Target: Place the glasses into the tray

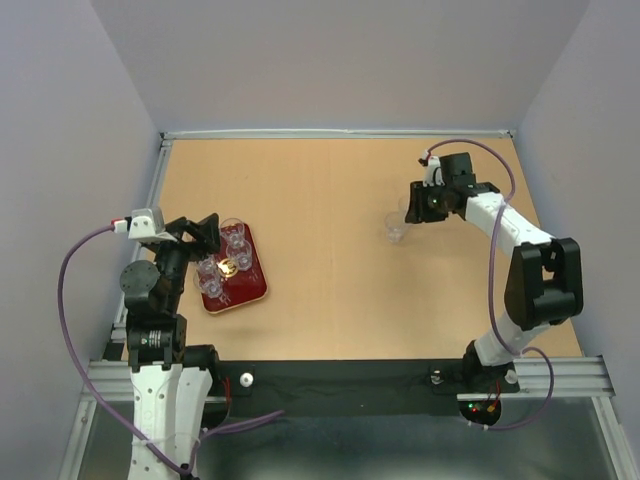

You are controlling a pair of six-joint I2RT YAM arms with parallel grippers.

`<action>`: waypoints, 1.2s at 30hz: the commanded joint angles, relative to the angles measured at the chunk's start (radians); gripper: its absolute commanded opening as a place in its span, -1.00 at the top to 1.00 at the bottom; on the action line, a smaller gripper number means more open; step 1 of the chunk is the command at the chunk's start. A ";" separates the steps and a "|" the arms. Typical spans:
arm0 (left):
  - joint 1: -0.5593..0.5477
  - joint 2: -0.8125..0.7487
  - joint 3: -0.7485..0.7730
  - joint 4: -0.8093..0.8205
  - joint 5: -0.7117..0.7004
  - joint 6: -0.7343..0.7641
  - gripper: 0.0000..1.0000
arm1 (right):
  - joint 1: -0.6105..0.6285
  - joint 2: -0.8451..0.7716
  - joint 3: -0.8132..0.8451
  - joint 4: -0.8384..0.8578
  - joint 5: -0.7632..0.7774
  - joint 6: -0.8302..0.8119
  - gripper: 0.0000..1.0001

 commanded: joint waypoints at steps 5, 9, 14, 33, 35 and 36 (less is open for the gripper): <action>0.001 -0.005 -0.009 0.053 -0.003 0.016 -0.67 | 0.029 0.065 0.075 -0.010 0.035 0.024 0.12; 0.001 -0.006 -0.011 0.056 0.004 0.016 -0.66 | 0.035 0.095 0.086 -0.010 0.047 0.021 0.19; 0.001 -0.011 -0.011 0.056 0.004 0.014 -0.67 | 0.053 0.118 0.077 -0.010 0.060 0.008 0.56; 0.001 -0.012 0.021 -0.046 -0.365 -0.070 -0.66 | 0.453 0.019 0.121 -0.050 -0.106 -0.479 0.93; 0.001 -0.011 0.035 -0.075 -0.516 -0.143 -0.67 | 0.515 0.087 0.199 -0.050 -0.121 -0.464 0.93; 0.001 -0.012 0.040 -0.106 -0.559 -0.165 -0.67 | 0.538 0.110 0.231 -0.050 -0.121 -0.455 0.94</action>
